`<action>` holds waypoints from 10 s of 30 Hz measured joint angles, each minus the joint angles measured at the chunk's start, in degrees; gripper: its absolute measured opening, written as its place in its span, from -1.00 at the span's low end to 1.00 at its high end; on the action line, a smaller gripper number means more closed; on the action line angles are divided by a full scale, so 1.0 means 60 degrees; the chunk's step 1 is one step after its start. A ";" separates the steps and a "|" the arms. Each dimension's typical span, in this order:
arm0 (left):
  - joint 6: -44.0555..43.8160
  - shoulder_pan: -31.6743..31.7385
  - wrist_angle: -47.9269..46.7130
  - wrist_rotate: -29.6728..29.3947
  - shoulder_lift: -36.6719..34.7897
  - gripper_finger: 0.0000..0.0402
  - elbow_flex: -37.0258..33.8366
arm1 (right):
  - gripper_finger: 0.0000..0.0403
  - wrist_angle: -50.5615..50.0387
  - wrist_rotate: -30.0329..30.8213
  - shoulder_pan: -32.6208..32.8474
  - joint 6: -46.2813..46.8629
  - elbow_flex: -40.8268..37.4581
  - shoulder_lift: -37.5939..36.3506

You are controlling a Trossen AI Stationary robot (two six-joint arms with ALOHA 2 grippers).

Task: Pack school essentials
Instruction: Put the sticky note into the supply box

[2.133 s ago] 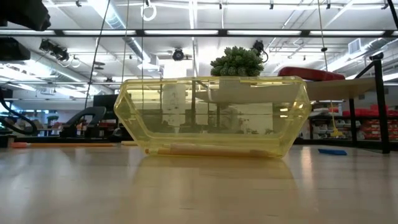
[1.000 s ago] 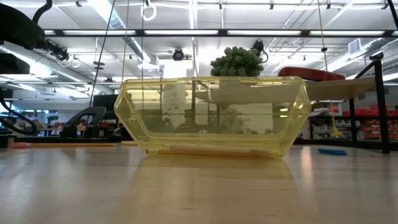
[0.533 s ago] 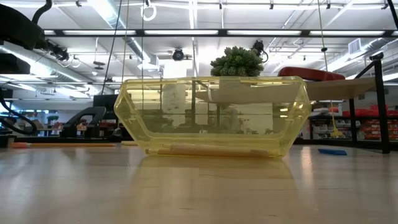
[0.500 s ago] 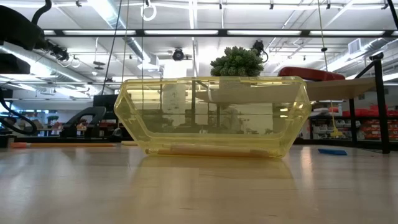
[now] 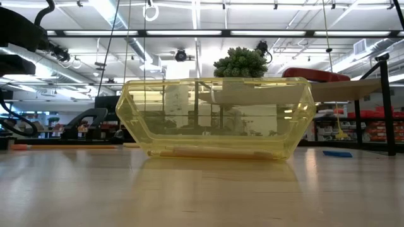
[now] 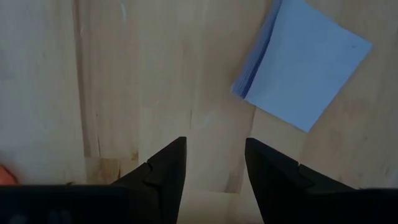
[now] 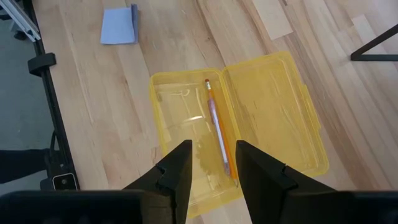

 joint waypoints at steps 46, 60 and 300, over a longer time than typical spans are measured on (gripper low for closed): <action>0.2597 -0.0001 0.2660 0.0165 0.2770 -0.17 0.0033 | -0.35 0.0044 0.0395 0.0503 0.0321 -0.0004 0.0007; 0.2990 0.0001 0.3300 0.0109 0.2798 -0.60 0.0018 | -0.35 0.0044 0.0395 0.0503 0.0521 -0.0004 0.0007; 0.3773 0.3159 0.5474 0.0027 0.5734 -0.98 0.4335 | -0.35 -0.0197 0.2856 0.1832 0.3700 -0.0004 -0.1719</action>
